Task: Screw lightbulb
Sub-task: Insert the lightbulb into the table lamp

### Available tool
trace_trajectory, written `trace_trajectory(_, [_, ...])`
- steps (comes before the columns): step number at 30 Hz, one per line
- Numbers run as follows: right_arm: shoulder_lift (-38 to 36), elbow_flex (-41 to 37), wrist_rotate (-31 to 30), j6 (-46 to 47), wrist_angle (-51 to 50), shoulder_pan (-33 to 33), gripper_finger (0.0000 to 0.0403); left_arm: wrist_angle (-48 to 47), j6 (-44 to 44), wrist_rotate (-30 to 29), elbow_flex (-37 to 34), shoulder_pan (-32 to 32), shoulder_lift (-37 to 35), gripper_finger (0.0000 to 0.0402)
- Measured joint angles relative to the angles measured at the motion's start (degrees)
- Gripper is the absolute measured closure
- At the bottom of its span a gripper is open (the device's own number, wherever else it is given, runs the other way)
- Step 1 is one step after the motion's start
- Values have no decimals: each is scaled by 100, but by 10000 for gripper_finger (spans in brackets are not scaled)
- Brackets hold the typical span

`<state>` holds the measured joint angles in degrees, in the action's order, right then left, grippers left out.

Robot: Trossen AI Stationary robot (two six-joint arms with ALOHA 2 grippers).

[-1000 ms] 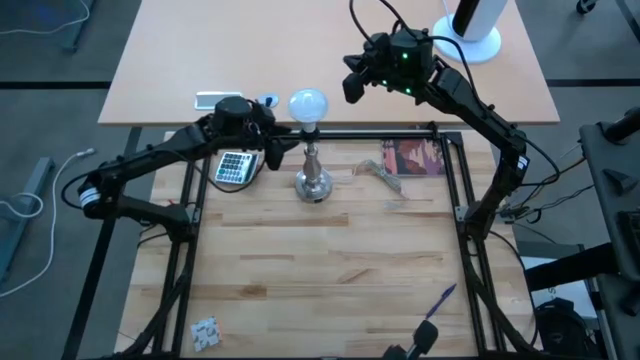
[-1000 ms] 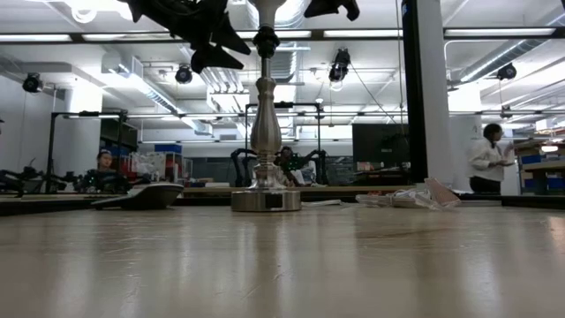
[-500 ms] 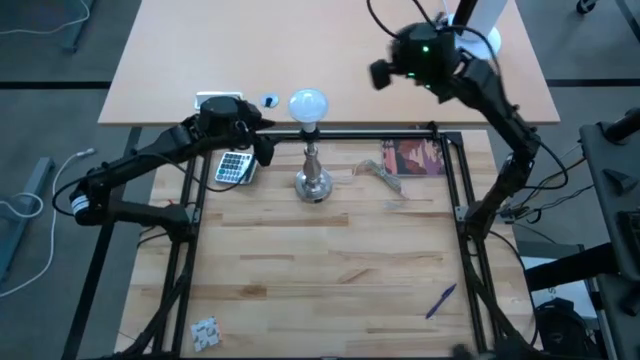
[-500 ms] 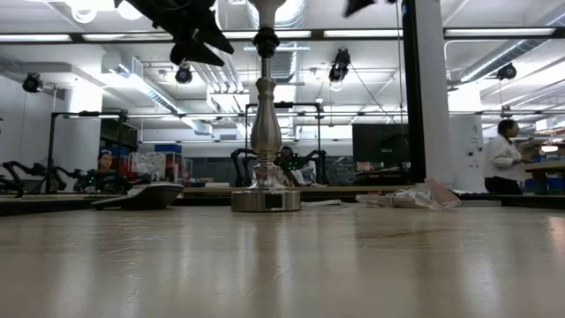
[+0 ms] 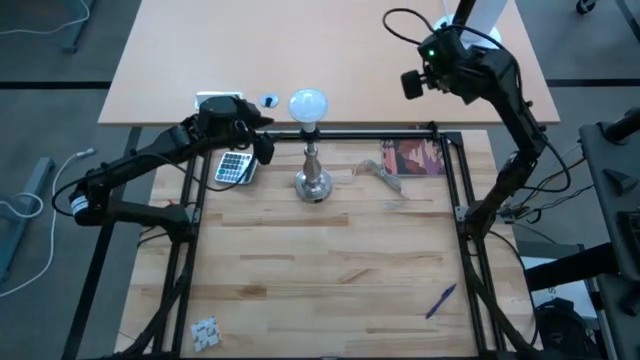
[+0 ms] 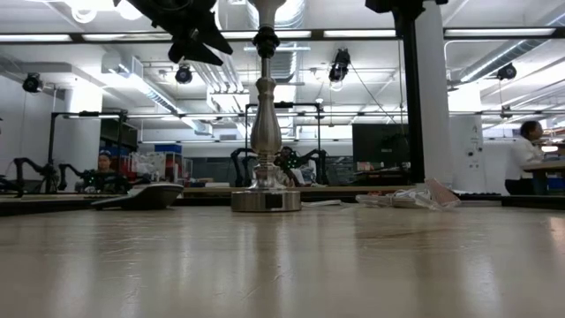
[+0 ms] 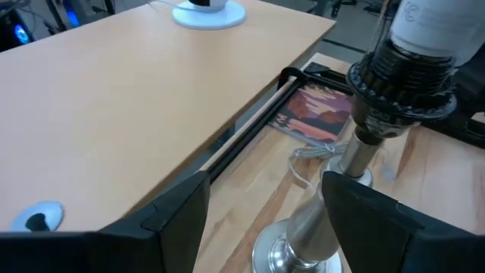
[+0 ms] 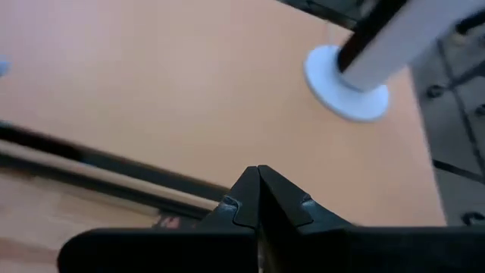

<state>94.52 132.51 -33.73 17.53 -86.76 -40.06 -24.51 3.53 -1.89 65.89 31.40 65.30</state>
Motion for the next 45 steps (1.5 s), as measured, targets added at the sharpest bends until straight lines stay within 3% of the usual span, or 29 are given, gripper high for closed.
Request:
trace_trajectory(2, [0, -1, 418, -221, 195, 3, 403, 4, 3, -27, 0, 0, -9, 150])
trace_trajectory(7, [0, -12, 2473, -1069, 1440, 2, 403, -6, 39, -89, 2, 1, -207, 161])
trace_trajectory(10, [43, -39, 3068, -1219, 2286, 61, 403, -75, 3, -391, 148, 9, -378, 183])
trace_trajectory(15, [139, -78, 3278, -1223, 3232, 116, 403, -223, -365, -828, 690, 37, -477, 233])
trace_trajectory(27, [160, -116, 4121, -1712, 3967, 145, 403, -248, -1058, -706, 2280, 31, 180, 394])
trace_trajectory(35, [160, -213, 4876, -1716, 4751, 175, 403, -294, -1234, -345, 2636, 26, 590, 400])
trace_trajectory(45, [160, -552, 5078, -1910, 5019, 430, 403, -247, -1209, 146, 2632, 17, 627, 391])
